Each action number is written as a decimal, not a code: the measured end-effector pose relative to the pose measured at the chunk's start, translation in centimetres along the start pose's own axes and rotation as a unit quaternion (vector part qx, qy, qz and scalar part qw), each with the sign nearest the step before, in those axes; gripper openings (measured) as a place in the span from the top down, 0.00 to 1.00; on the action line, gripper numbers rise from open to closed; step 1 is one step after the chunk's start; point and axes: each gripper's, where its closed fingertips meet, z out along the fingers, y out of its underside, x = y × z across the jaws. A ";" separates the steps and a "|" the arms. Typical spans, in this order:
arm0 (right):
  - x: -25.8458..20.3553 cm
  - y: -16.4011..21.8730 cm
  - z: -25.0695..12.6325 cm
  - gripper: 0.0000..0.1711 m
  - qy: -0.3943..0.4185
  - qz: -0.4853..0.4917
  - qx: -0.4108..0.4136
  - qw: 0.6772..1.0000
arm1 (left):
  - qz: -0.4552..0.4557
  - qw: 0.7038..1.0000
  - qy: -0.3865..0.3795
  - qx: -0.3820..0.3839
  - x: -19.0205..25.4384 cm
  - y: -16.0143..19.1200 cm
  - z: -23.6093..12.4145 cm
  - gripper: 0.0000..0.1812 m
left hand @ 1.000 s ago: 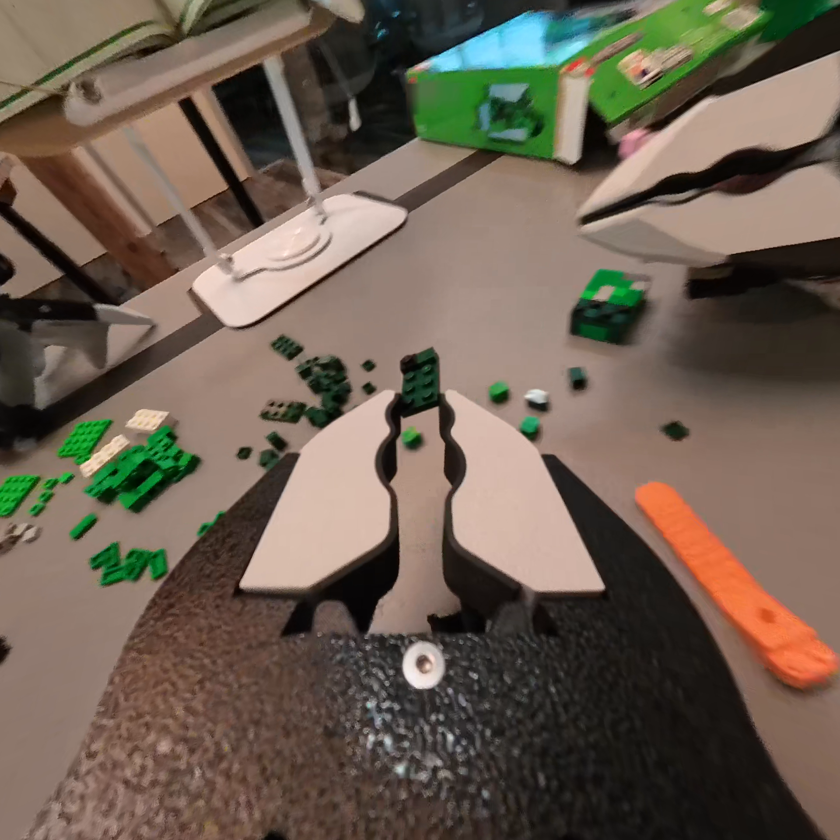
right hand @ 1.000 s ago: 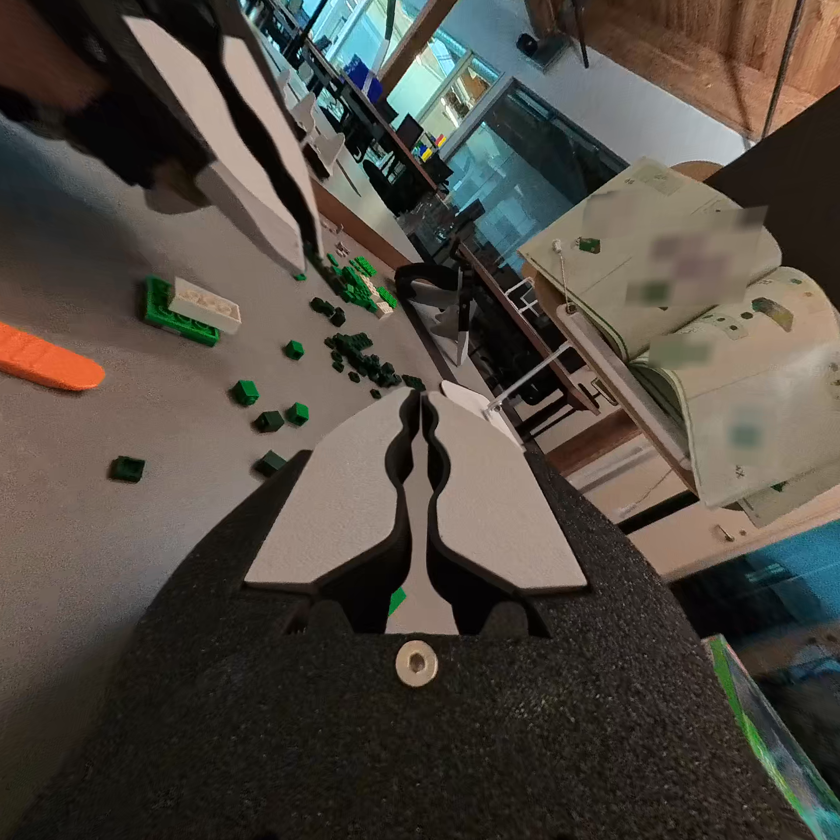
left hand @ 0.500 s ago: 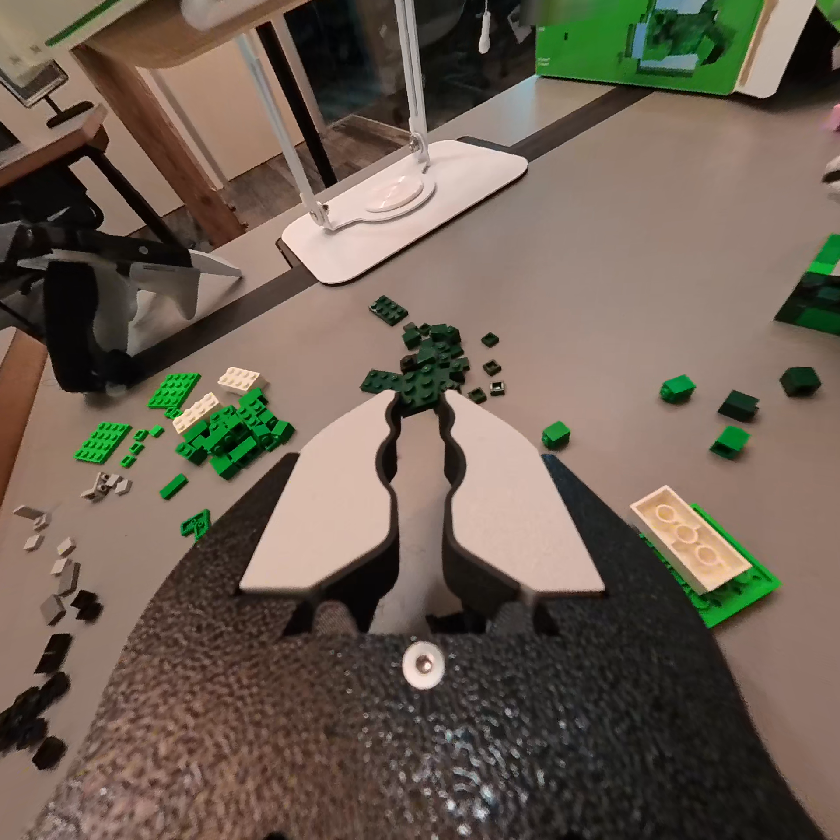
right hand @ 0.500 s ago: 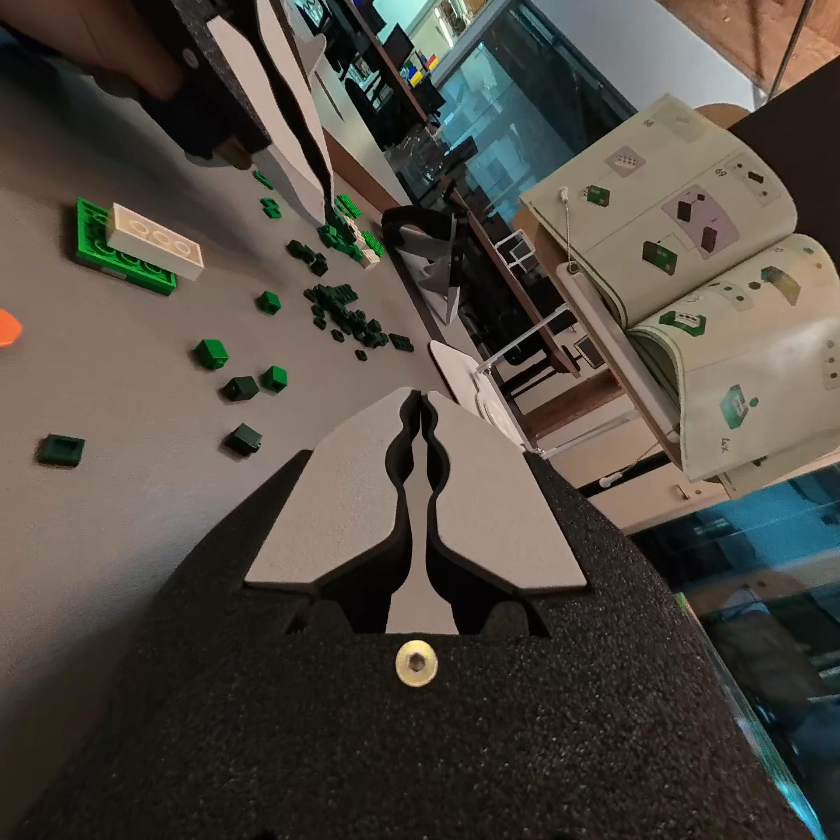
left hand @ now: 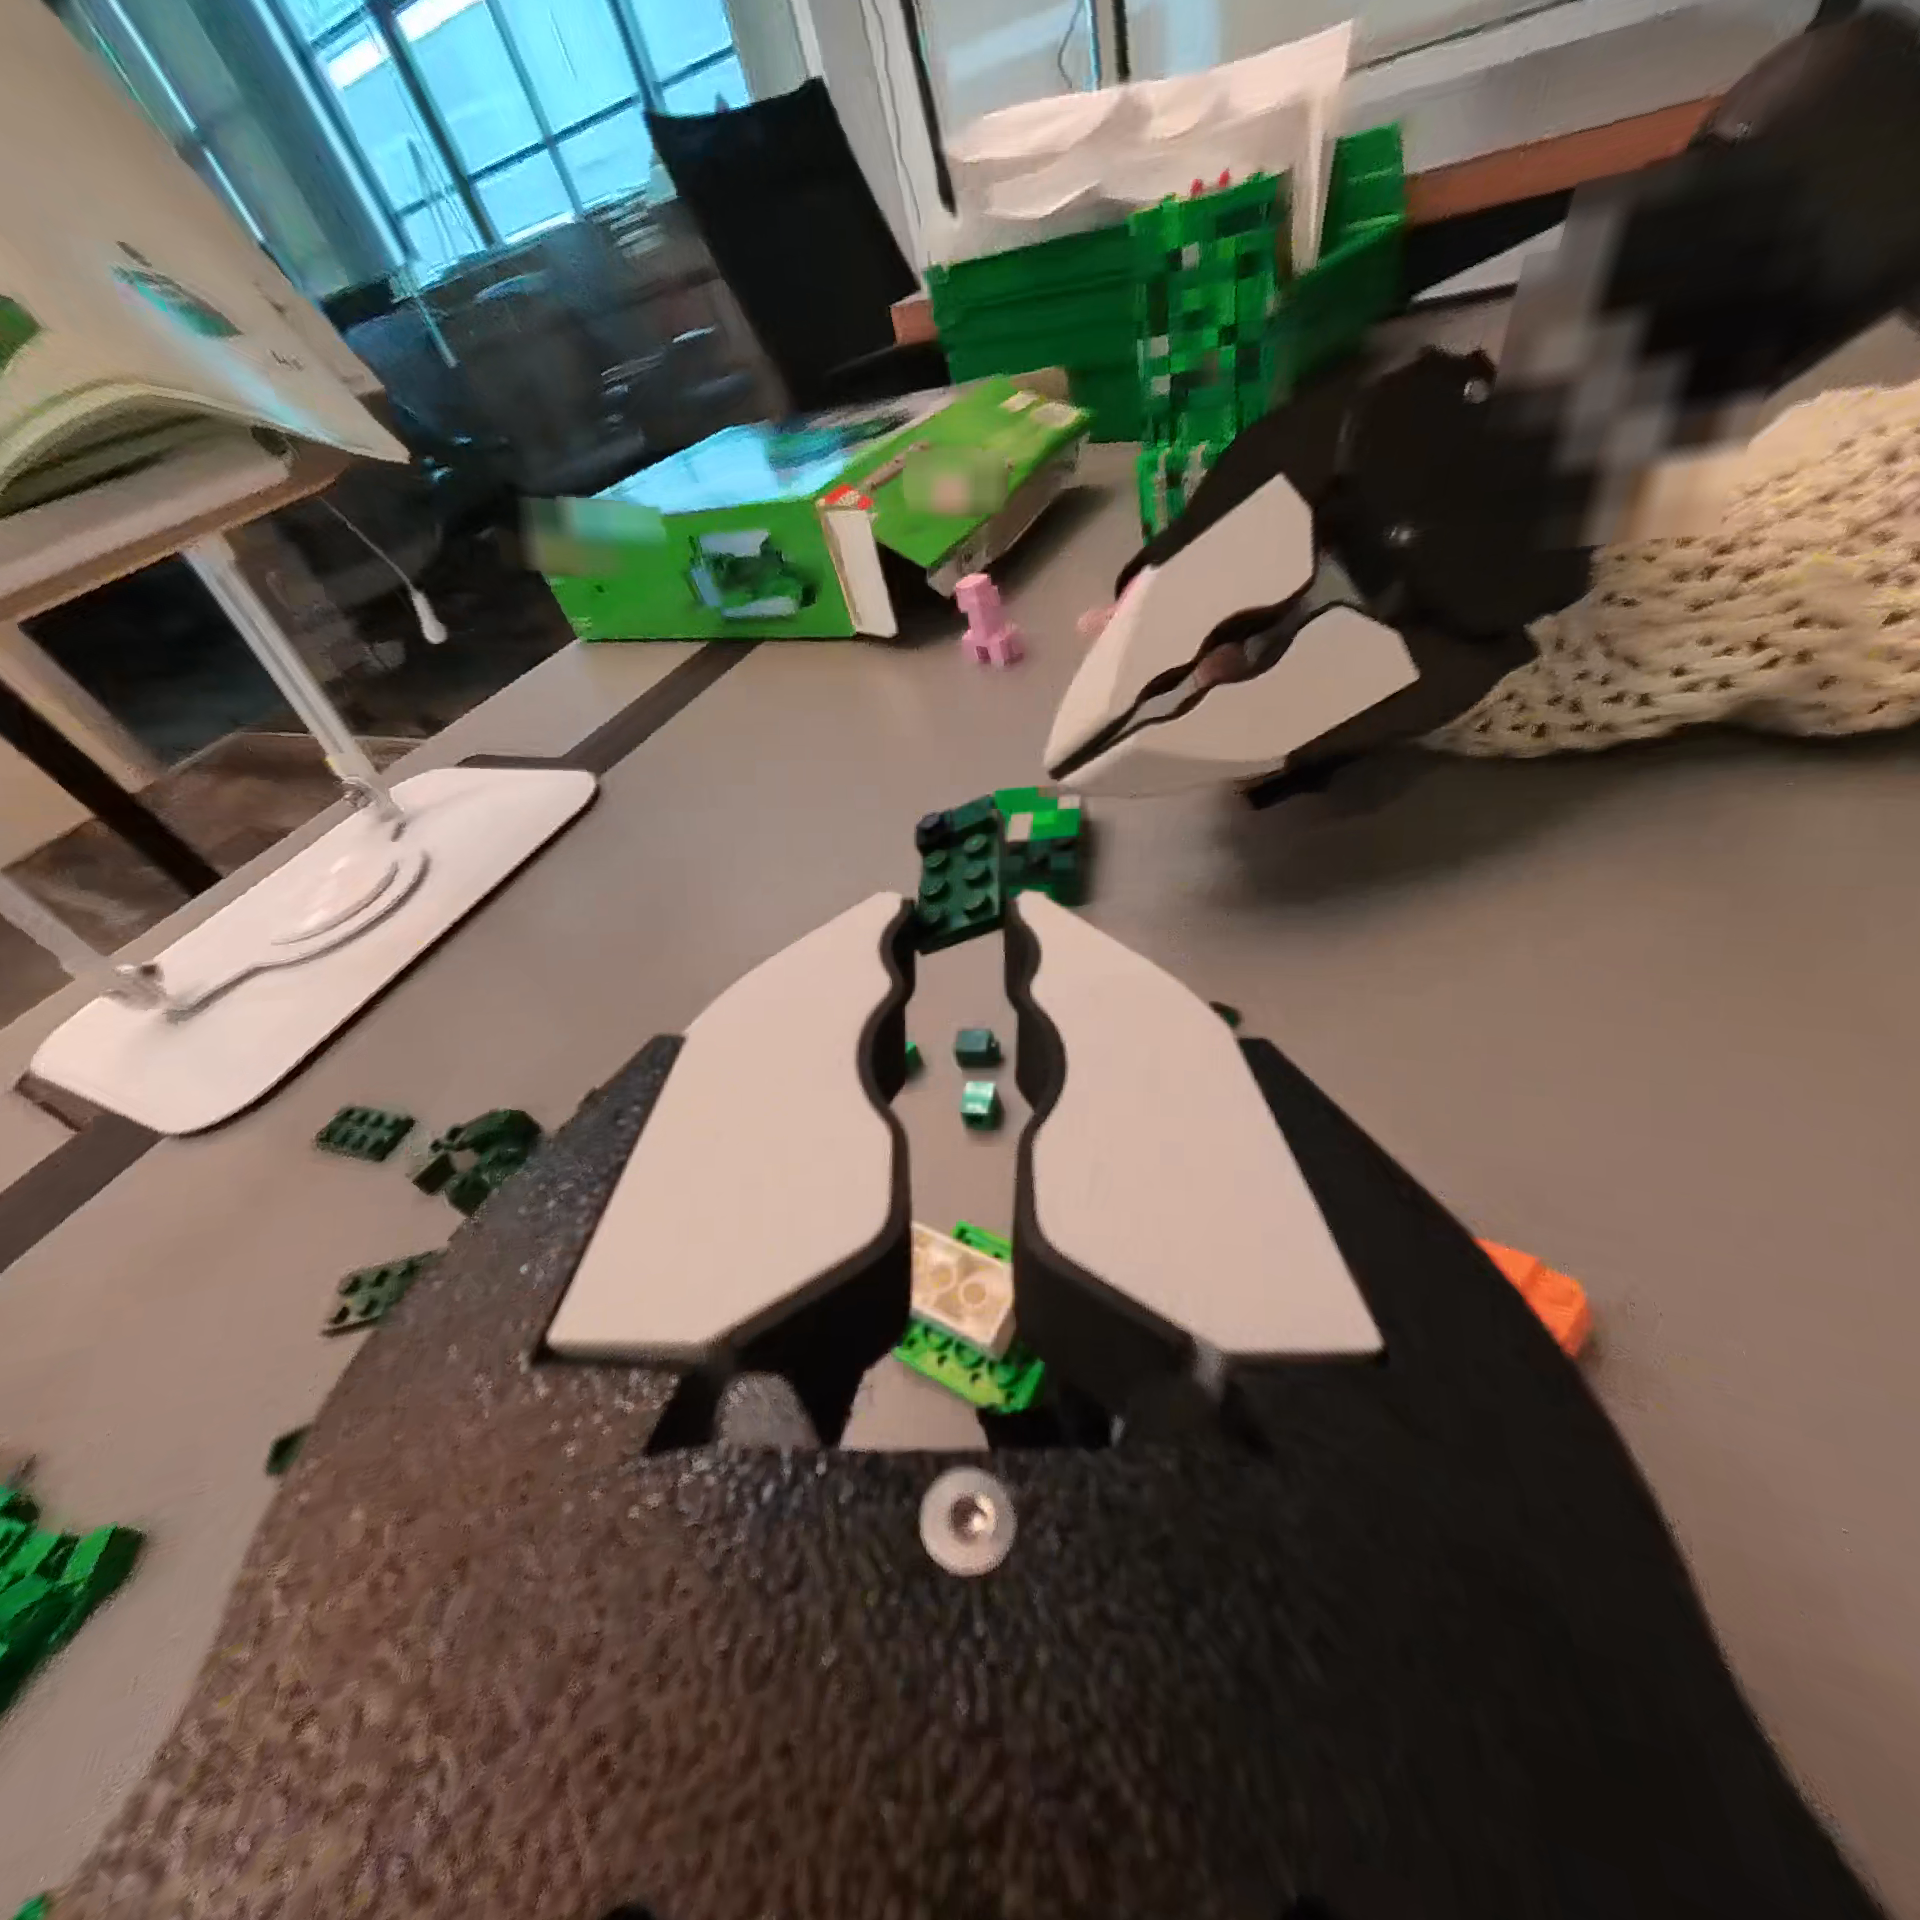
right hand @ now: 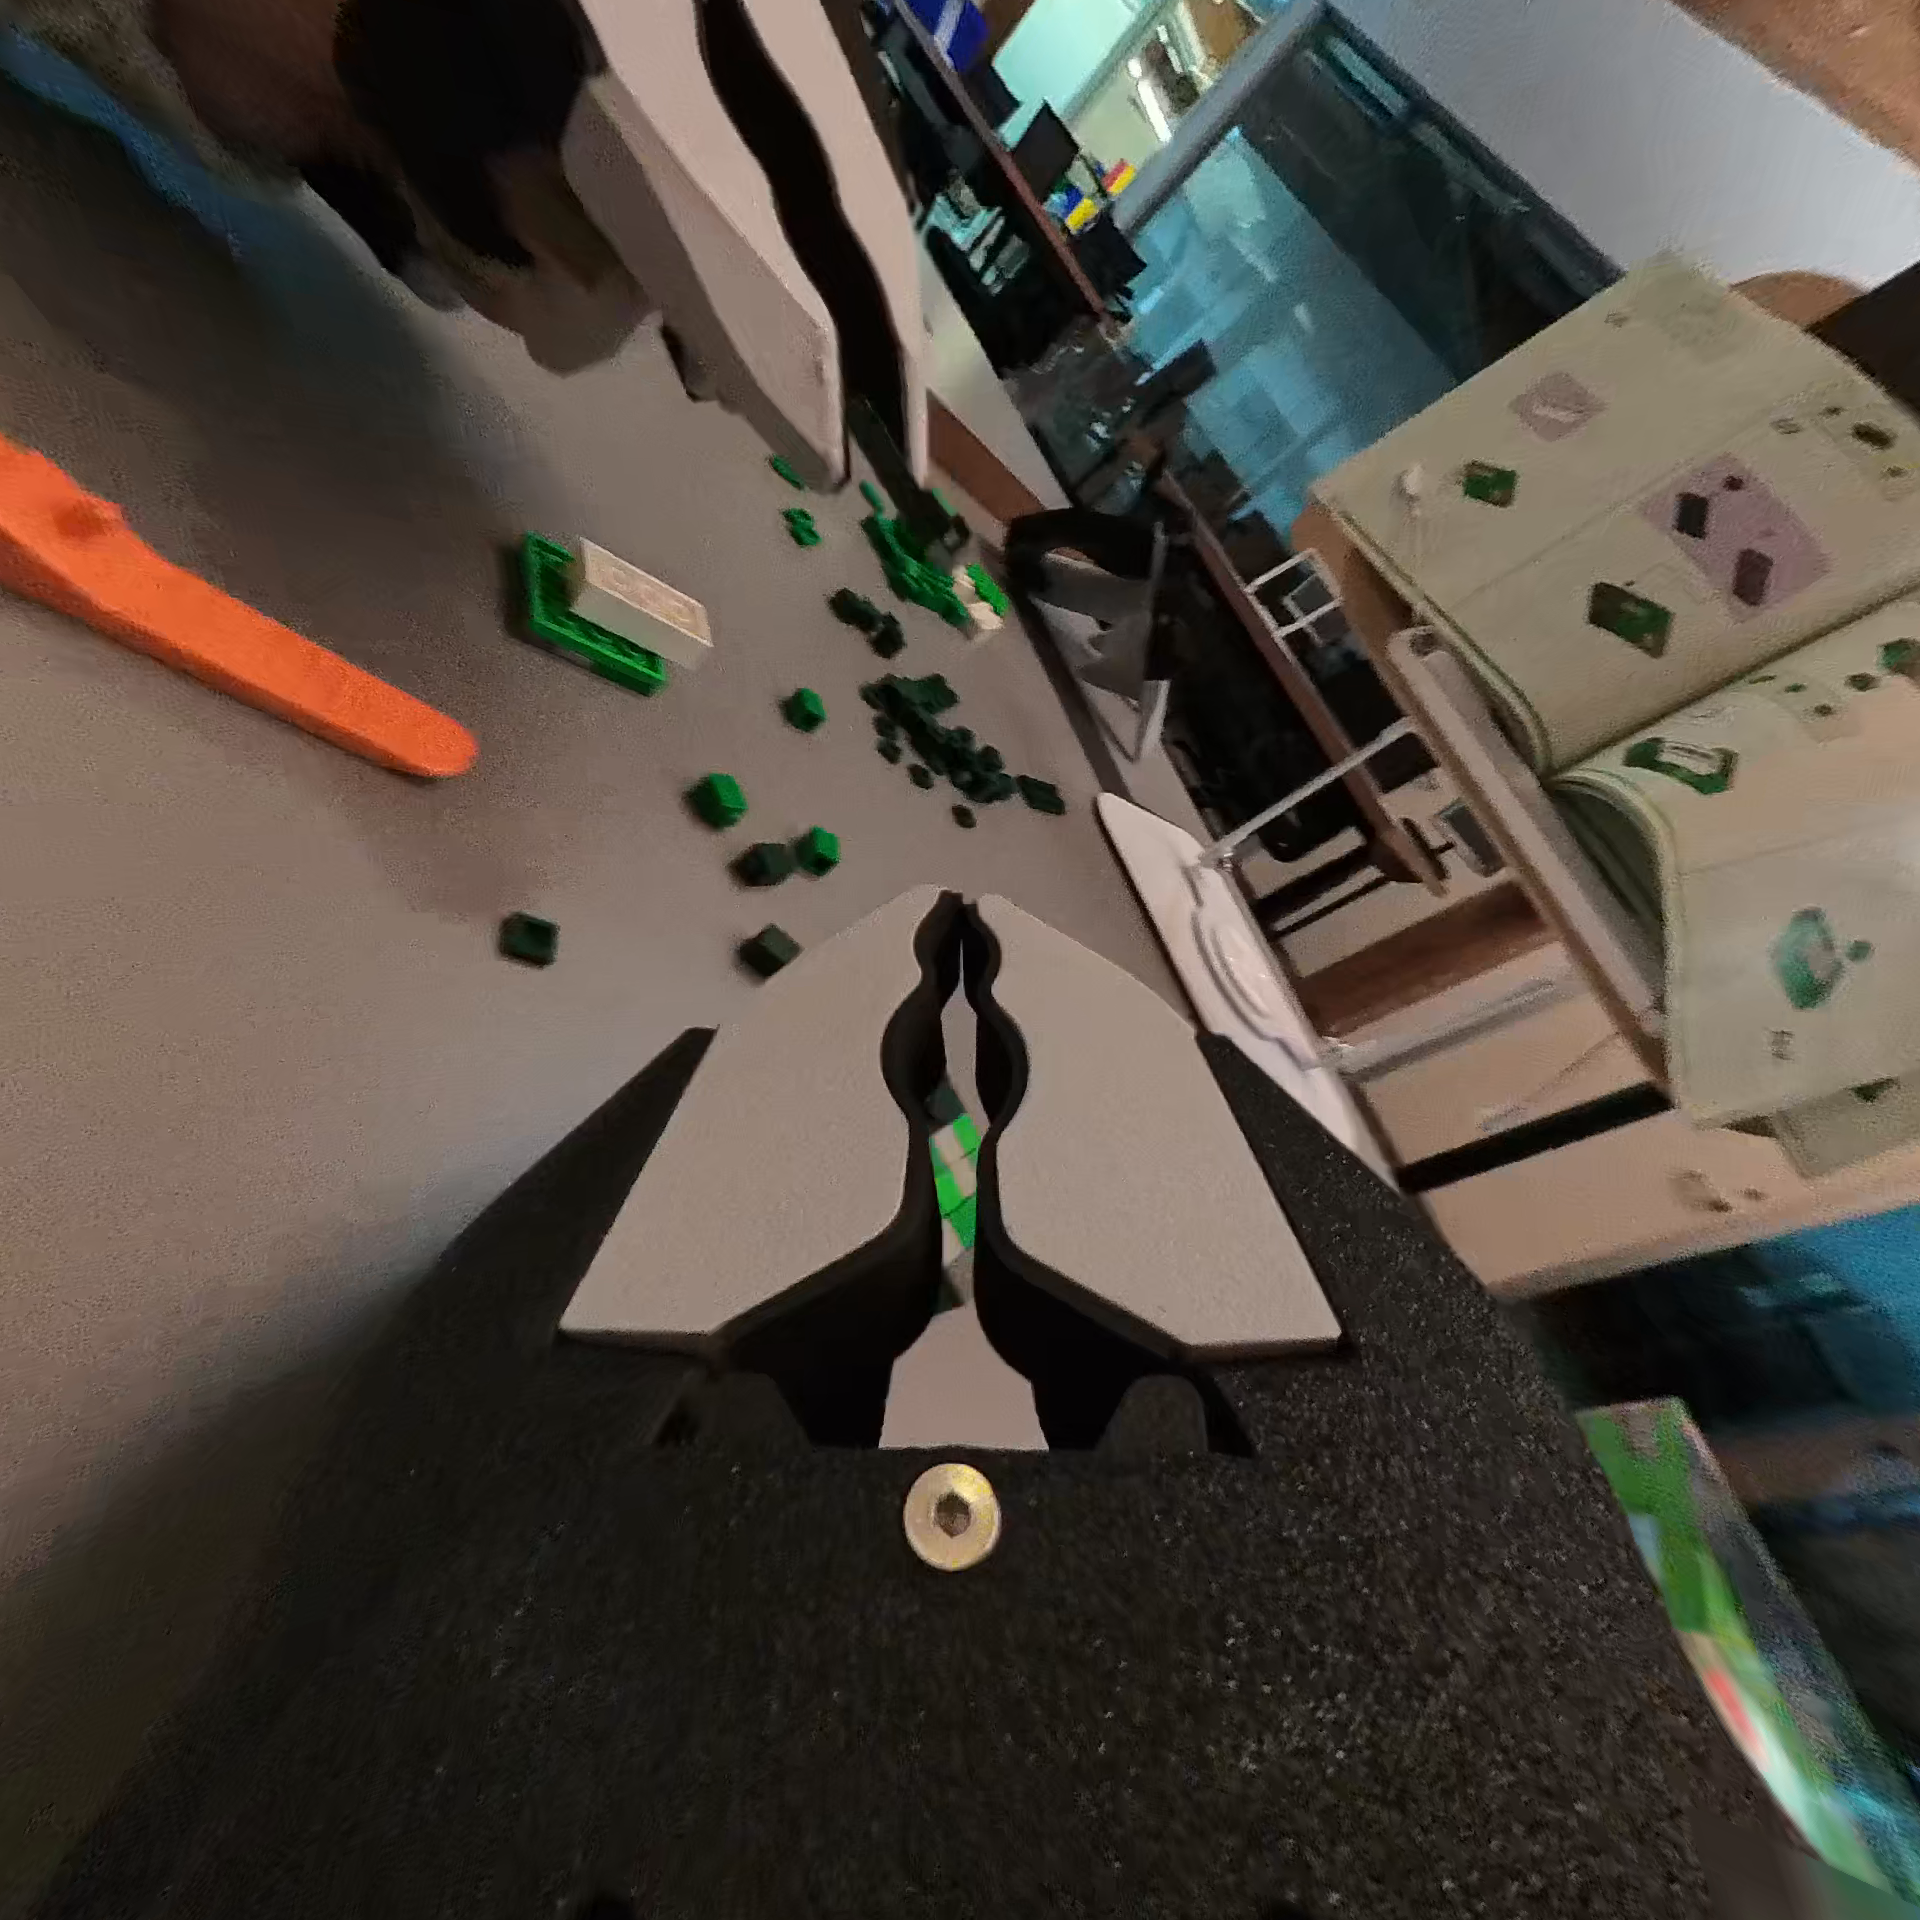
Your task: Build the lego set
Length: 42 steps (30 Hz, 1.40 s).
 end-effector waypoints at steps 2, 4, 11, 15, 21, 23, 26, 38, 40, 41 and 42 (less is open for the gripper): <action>-0.8 0.3 0.1 1.00 -0.031 0.022 -0.009 0.999 | 0.024 0.999 -0.023 -0.018 0.1 0.6 0.5 0.91; -1.0 0.6 0.3 1.00 -0.044 0.038 -0.012 0.998 | 0.049 0.996 -0.062 -0.028 -0.7 1.1 0.5 0.91; -1.0 0.1 0.6 1.00 -0.056 0.039 0.008 0.998 | -0.007 0.993 -0.119 0.001 -3.1 1.3 -0.5 0.91; -1.6 0.1 0.8 1.00 -0.063 0.010 0.008 0.998 | -0.002 0.994 -0.106 -0.001 -2.8 1.4 -0.3 0.91; -1.8 0.3 1.0 1.00 -0.066 -0.003 0.002 0.998 | 0.043 0.997 -0.066 -0.027 -1.1 2.0 0.5 0.91; -1.9 0.4 1.1 1.00 -0.068 -0.007 0.001 0.998 | 0.049 0.997 -0.051 -0.032 -0.5 2.1 0.7 0.91; -2.0 0.4 1.2 1.00 -0.069 -0.012 0.000 0.998 | 0.055 0.997 -0.045 -0.031 -0.3 2.1 0.7 0.91; -1.9 0.3 1.1 1.00 -0.063 -0.016 0.004 0.998 | 0.085 0.995 -0.035 -0.048 0.5 2.5 1.1 0.91; -1.9 0.2 1.0 1.00 -0.065 -0.012 0.008 0.998 | 0.082 0.995 -0.035 -0.047 0.4 2.4 1.0 0.91; -1.8 0.1 0.9 1.00 -0.067 -0.005 0.014 0.998 | 0.080 0.995 -0.035 -0.045 0.4 2.4 1.0 0.91; -1.8 -0.1 0.8 1.00 -0.073 0.006 0.021 0.997 | 0.078 0.995 -0.035 -0.043 0.3 2.4 1.0 0.91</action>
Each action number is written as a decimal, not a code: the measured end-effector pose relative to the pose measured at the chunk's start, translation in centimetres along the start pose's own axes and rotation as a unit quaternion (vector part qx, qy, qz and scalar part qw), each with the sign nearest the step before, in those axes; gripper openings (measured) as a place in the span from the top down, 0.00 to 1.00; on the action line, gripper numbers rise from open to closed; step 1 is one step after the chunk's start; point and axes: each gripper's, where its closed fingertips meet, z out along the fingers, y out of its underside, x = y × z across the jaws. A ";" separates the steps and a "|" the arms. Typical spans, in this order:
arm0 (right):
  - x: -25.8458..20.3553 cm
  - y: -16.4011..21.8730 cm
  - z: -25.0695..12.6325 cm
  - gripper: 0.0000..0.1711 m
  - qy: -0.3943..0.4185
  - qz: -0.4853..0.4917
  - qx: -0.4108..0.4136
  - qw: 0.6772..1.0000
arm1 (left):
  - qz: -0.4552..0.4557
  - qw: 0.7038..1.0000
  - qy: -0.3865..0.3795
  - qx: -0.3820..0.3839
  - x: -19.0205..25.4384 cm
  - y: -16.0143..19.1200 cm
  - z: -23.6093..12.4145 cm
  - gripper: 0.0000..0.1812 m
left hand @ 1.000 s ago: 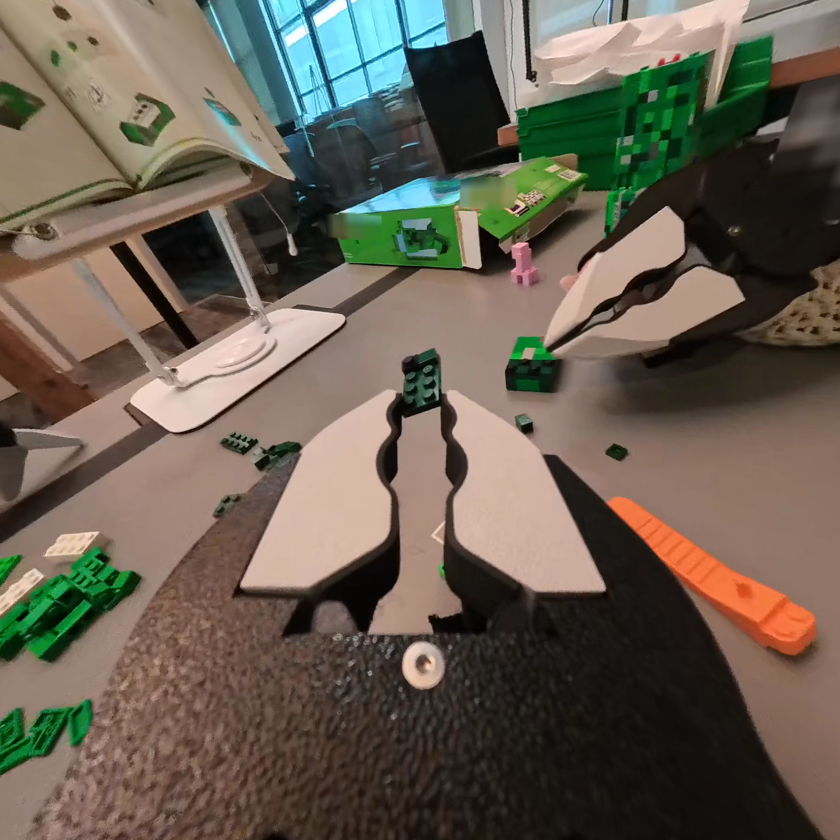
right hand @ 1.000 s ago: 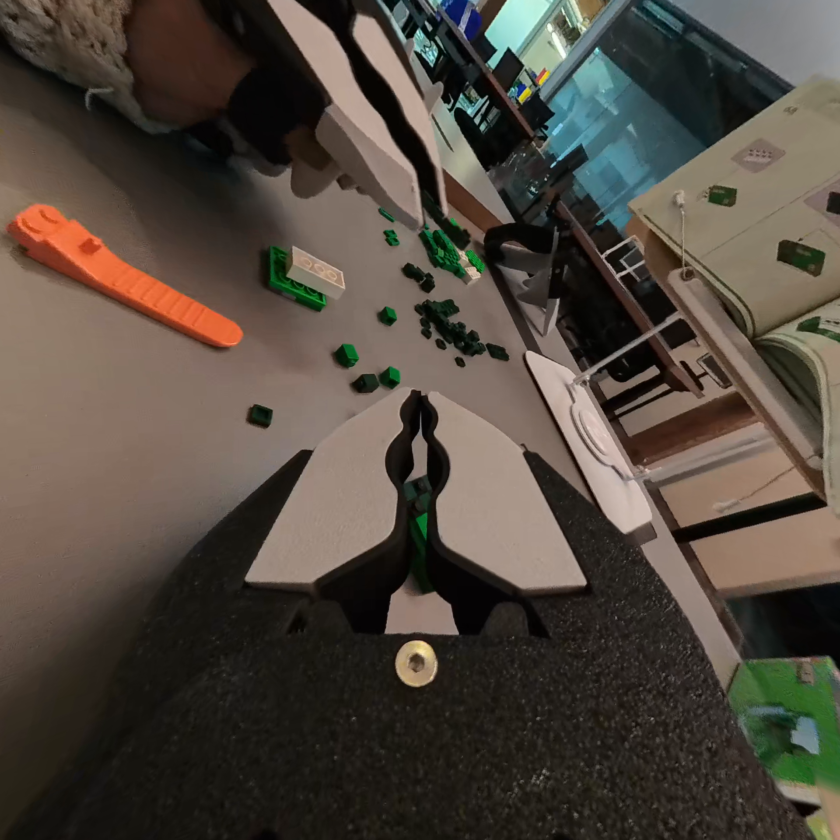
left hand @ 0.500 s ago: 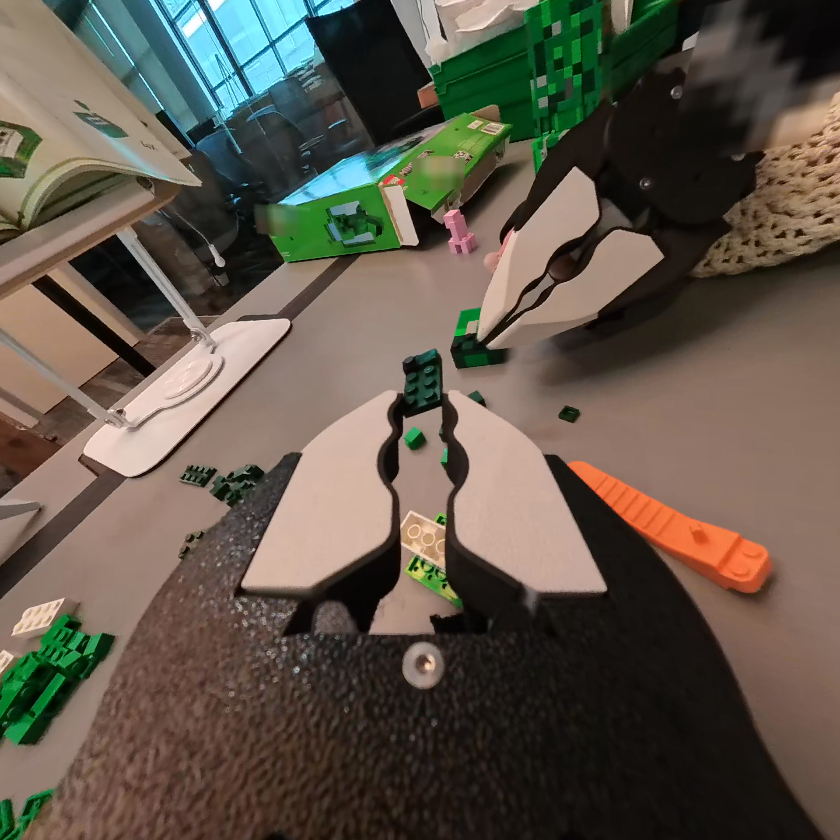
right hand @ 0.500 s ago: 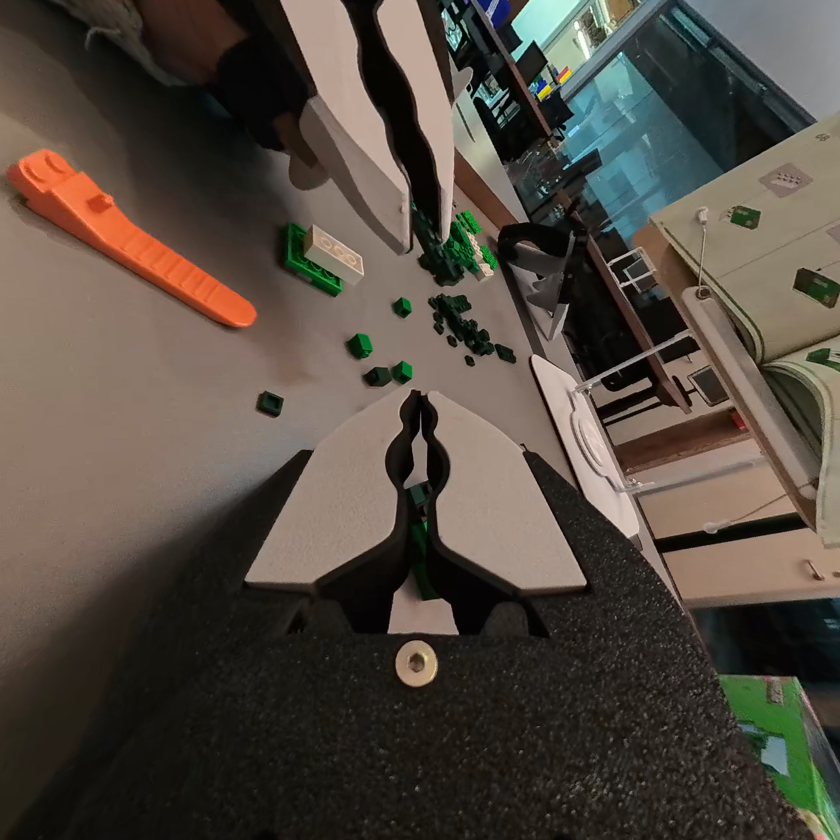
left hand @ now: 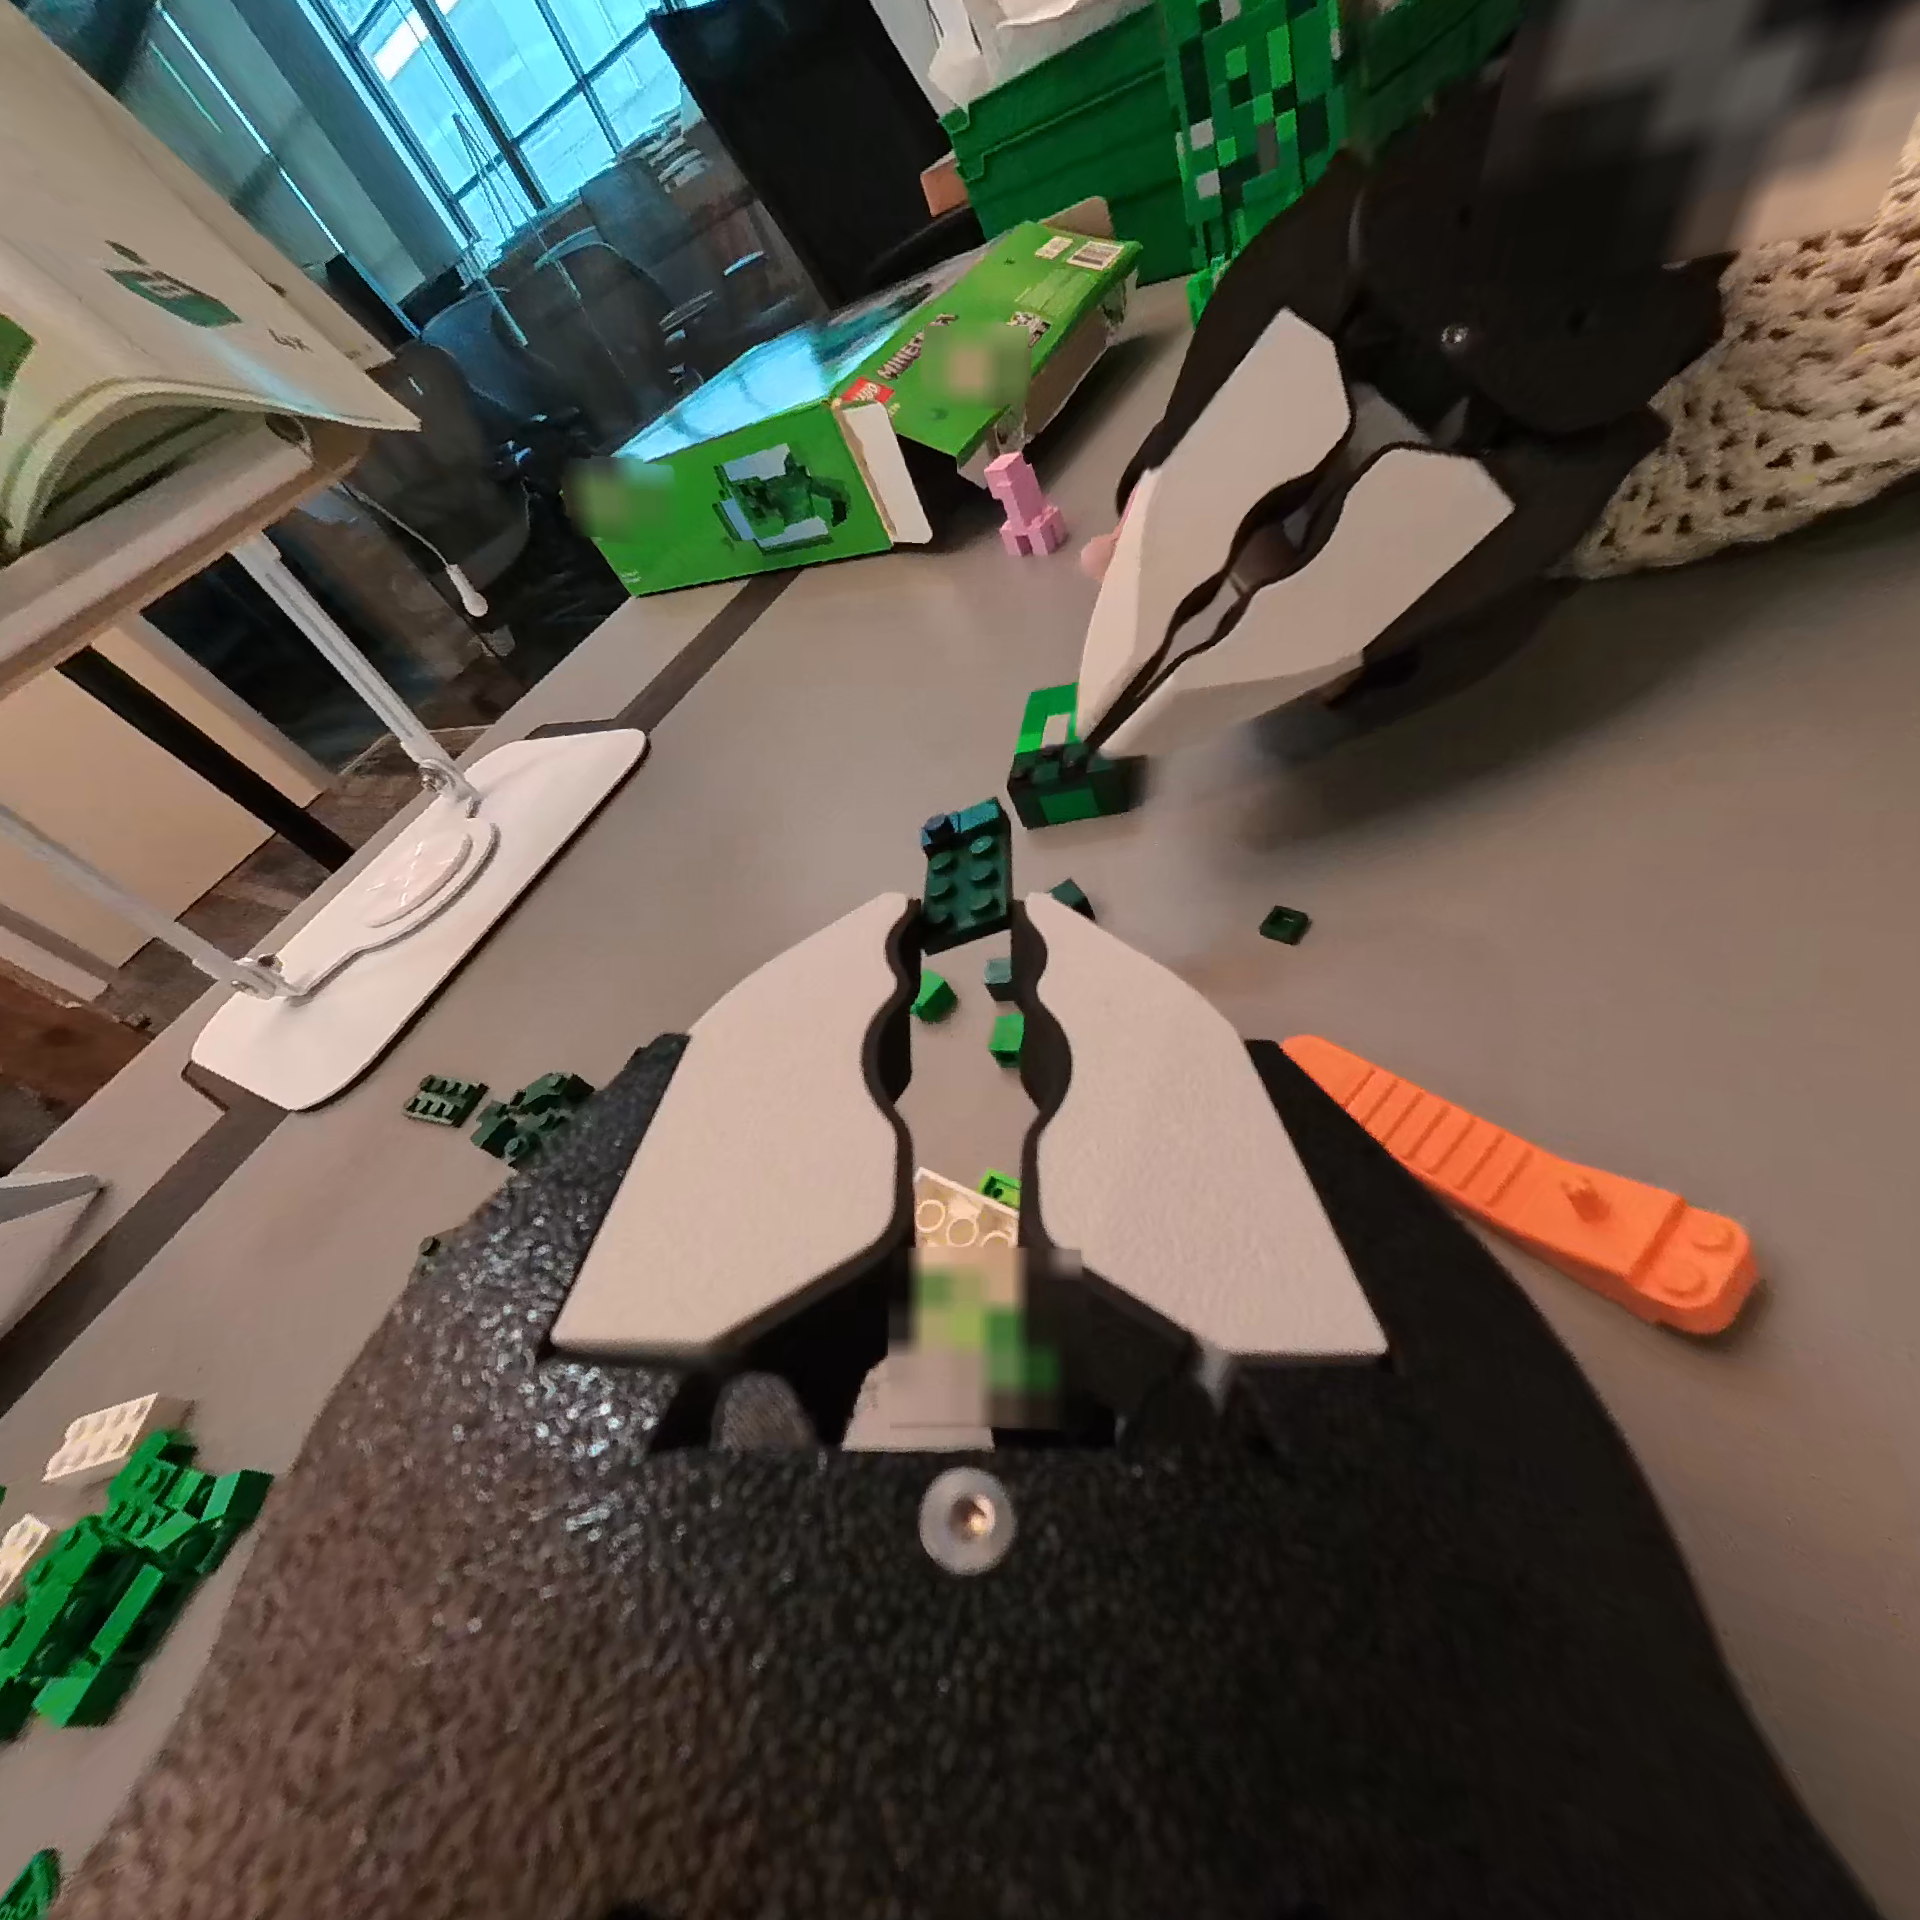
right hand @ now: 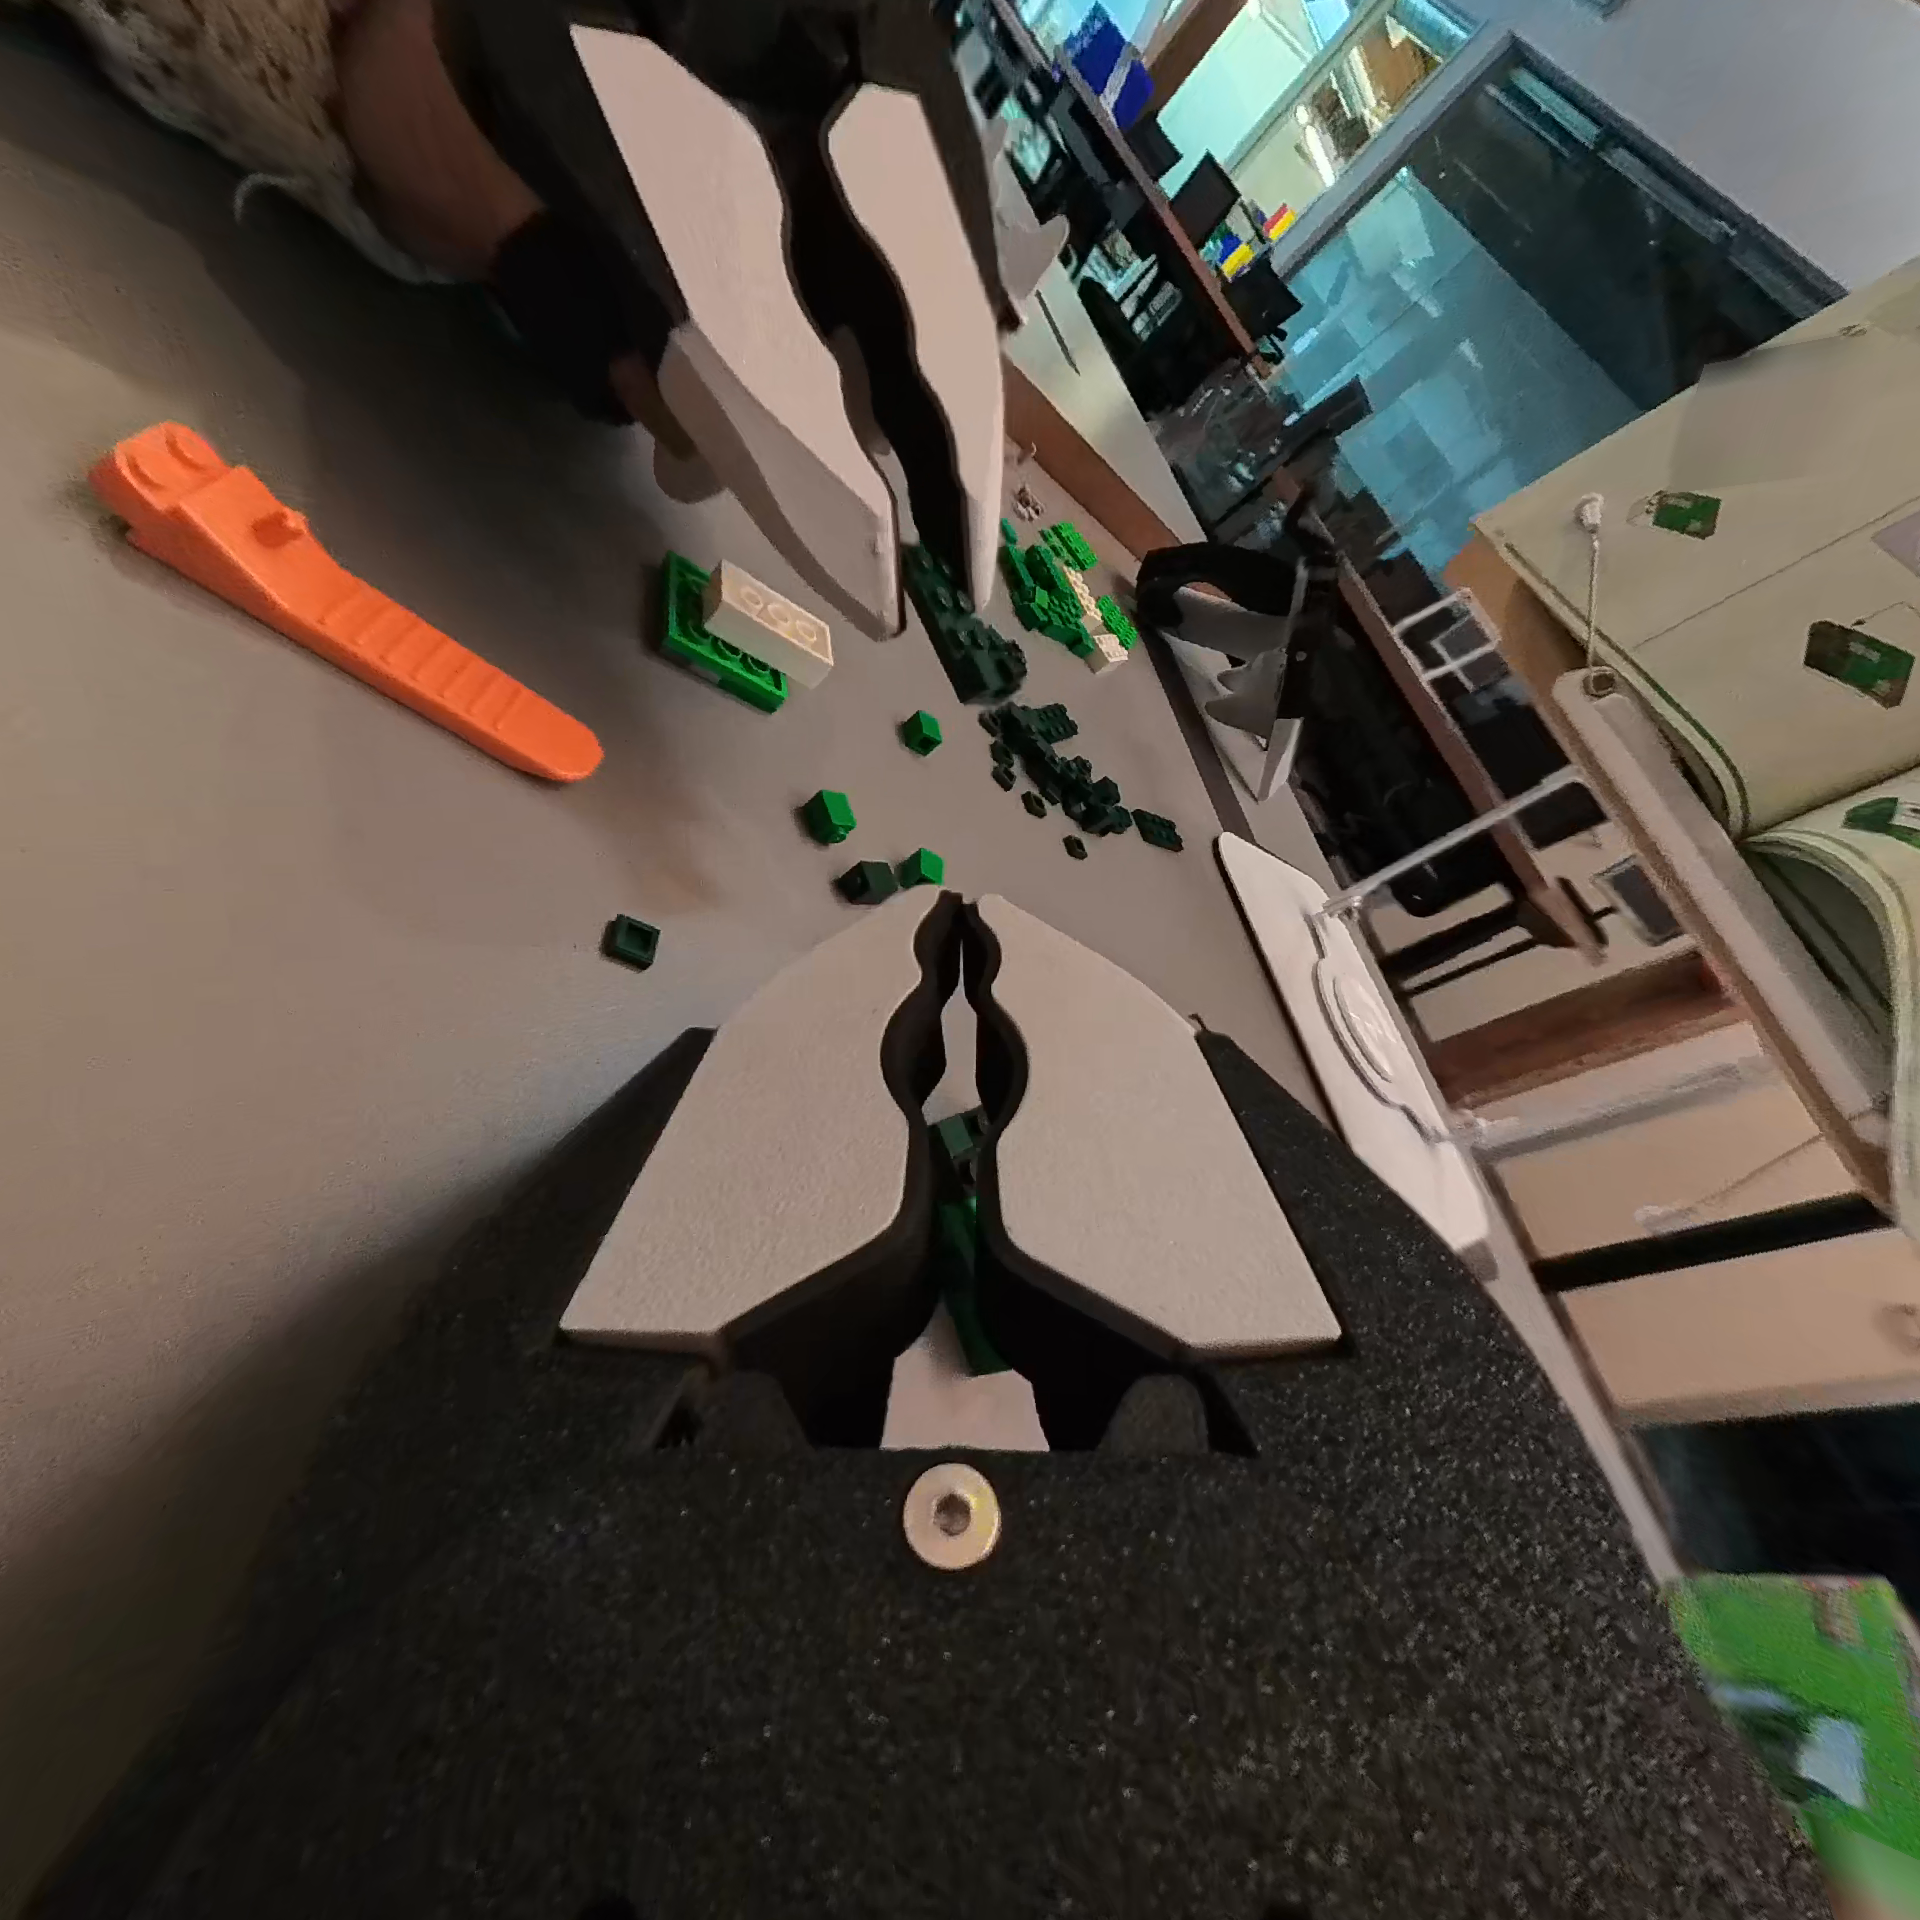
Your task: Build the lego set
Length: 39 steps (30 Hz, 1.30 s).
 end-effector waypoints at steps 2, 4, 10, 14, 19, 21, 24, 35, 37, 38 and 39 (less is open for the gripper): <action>-0.2 -0.3 -0.5 1.00 -0.028 0.034 0.012 0.999 | 0.000 1.000 0.000 0.002 0.0 0.0 0.0 0.91; -0.4 -0.6 -1.1 0.94 -0.062 0.071 0.025 0.995 | 0.004 1.000 0.005 -0.001 0.2 0.0 0.0 0.91; -4.1 -0.3 -2.3 0.93 -0.230 0.192 -0.046 0.953 | 0.013 0.999 0.045 0.011 1.7 -0.6 0.1 0.91; -4.7 0.1 -1.5 0.92 -0.229 0.201 -0.083 0.949 | 0.016 0.999 0.046 0.008 1.8 -0.5 0.2 0.91; -5.6 0.2 -0.7 0.92 -0.225 0.192 -0.116 0.948 | 0.019 0.999 0.043 0.007 1.7 -0.4 0.2 0.91; -5.7 0.1 -0.6 0.92 -0.223 0.193 -0.116 0.948 | 0.020 0.999 0.043 0.006 1.7 -0.4 0.3 0.91; -5.6 0.2 -0.6 0.93 -0.225 0.205 -0.121 0.945 | 0.021 0.999 0.044 0.005 1.8 -0.4 0.3 0.91; -5.8 0.4 -0.5 0.97 -0.228 0.240 -0.141 0.933 | 0.035 0.998 0.052 -0.009 2.2 -0.1 0.5 0.91; -6.0 0.3 -0.5 0.97 -0.236 0.250 -0.143 0.928 | 0.037 0.998 0.053 -0.011 2.3 0.0 0.6 0.91; -6.1 0.3 -0.6 0.96 -0.242 0.260 -0.145 0.923 | 0.038 0.998 0.054 -0.012 2.4 0.0 0.6 0.91; -6.2 0.3 -0.6 0.95 -0.249 0.269 -0.147 0.919 | 0.040 0.998 0.055 -0.014 2.4 0.1 0.6 0.91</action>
